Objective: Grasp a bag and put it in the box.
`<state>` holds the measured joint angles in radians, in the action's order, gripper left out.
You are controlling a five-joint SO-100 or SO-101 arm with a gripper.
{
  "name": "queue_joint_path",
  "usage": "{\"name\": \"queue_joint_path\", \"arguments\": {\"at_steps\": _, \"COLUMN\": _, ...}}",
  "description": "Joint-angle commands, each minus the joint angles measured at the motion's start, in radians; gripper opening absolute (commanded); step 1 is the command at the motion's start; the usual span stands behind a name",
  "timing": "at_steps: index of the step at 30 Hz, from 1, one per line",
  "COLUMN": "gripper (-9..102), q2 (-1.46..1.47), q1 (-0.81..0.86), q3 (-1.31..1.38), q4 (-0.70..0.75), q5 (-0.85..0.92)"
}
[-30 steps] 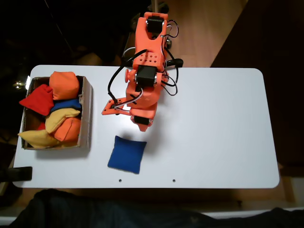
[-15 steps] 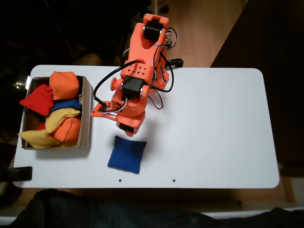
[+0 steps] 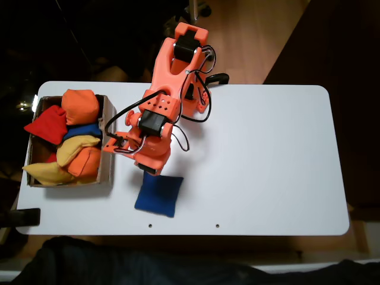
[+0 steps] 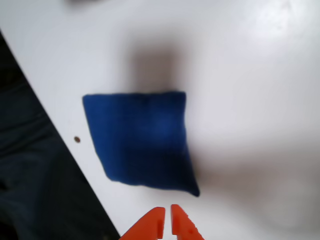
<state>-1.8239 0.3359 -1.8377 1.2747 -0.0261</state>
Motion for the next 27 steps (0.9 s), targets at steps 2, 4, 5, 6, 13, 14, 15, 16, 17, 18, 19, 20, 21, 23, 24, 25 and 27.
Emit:
{"name": "queue_joint_path", "arguments": {"at_steps": 2, "gripper": 1, "q2": 0.018, "q1": 0.012, "q3": 0.06, "q4": -0.012, "q5": 0.025}}
{"name": "queue_joint_path", "arguments": {"at_steps": 4, "gripper": 2, "q2": 0.038, "q1": 0.015, "q3": 0.067, "q4": -0.014, "q5": 0.031}}
{"name": "queue_joint_path", "arguments": {"at_steps": 5, "gripper": 2, "q2": 0.049, "q1": 0.017, "q3": 0.074, "q4": -0.014, "q5": 0.031}}
{"name": "queue_joint_path", "arguments": {"at_steps": 6, "gripper": 3, "q2": 0.061, "q1": 0.02, "q3": 0.08, "q4": -0.014, "q5": 0.031}}
{"name": "queue_joint_path", "arguments": {"at_steps": 13, "gripper": 6, "q2": 0.135, "q1": 0.032, "q3": 0.121, "q4": -0.014, "q5": 0.044}}
{"name": "queue_joint_path", "arguments": {"at_steps": 14, "gripper": 7, "q2": 0.143, "q1": 0.032, "q3": 0.126, "q4": -0.014, "q5": 0.048}}
{"name": "queue_joint_path", "arguments": {"at_steps": 15, "gripper": 8, "q2": 0.15, "q1": 0.034, "q3": 0.13, "q4": -0.014, "q5": 0.051}}
{"name": "queue_joint_path", "arguments": {"at_steps": 16, "gripper": 8, "q2": 0.156, "q1": 0.035, "q3": 0.133, "q4": -0.014, "q5": 0.054}}
{"name": "queue_joint_path", "arguments": {"at_steps": 17, "gripper": 10, "q2": 0.163, "q1": 0.035, "q3": 0.137, "q4": -0.014, "q5": 0.055}}
{"name": "queue_joint_path", "arguments": {"at_steps": 18, "gripper": 11, "q2": 0.167, "q1": 0.035, "q3": 0.137, "q4": -0.014, "q5": 0.055}}
{"name": "queue_joint_path", "arguments": {"at_steps": 19, "gripper": 13, "q2": 0.172, "q1": 0.035, "q3": 0.137, "q4": -0.014, "q5": 0.057}}
{"name": "queue_joint_path", "arguments": {"at_steps": 20, "gripper": 14, "q2": 0.175, "q1": 0.035, "q3": 0.137, "q4": -0.014, "q5": 0.06}}
{"name": "queue_joint_path", "arguments": {"at_steps": 21, "gripper": 14, "q2": 0.176, "q1": 0.034, "q3": 0.137, "q4": -0.014, "q5": 0.063}}
{"name": "queue_joint_path", "arguments": {"at_steps": 23, "gripper": 16, "q2": 0.178, "q1": 0.032, "q3": 0.137, "q4": -0.011, "q5": 0.064}}
{"name": "queue_joint_path", "arguments": {"at_steps": 24, "gripper": 16, "q2": 0.178, "q1": 0.031, "q3": 0.137, "q4": -0.011, "q5": 0.066}}
{"name": "queue_joint_path", "arguments": {"at_steps": 25, "gripper": 17, "q2": 0.178, "q1": 0.029, "q3": 0.137, "q4": -0.009, "q5": 0.066}}
{"name": "queue_joint_path", "arguments": {"at_steps": 27, "gripper": 21, "q2": 0.178, "q1": 0.028, "q3": 0.137, "q4": -0.006, "q5": 0.066}}
